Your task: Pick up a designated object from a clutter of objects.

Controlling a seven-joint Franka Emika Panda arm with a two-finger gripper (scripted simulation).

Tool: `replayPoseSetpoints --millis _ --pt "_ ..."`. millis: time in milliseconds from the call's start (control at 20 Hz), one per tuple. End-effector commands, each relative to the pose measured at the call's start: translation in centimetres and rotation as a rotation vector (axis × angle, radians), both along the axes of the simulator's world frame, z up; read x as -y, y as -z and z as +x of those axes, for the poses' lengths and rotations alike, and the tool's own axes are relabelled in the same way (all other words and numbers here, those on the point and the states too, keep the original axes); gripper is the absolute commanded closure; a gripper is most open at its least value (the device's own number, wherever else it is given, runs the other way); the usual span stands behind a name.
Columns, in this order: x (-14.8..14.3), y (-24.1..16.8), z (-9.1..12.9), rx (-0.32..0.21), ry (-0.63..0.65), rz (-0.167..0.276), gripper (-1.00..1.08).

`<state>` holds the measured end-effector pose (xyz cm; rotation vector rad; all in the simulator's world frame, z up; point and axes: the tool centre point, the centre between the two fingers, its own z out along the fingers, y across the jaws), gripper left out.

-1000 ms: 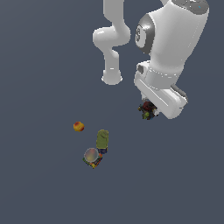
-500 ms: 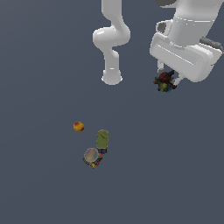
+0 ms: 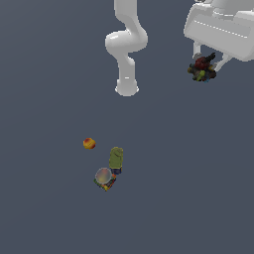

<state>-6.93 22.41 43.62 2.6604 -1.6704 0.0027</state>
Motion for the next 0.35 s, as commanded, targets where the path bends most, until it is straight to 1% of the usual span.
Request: replayPoseSetpoints --millis 0,300 --pt "-0.42 -0.86 -0.37 -0.001 0.001 0.001 1.08" --pt "-0.76 -1.37 -0.48 -0.001 0.001 0.001 1.08"
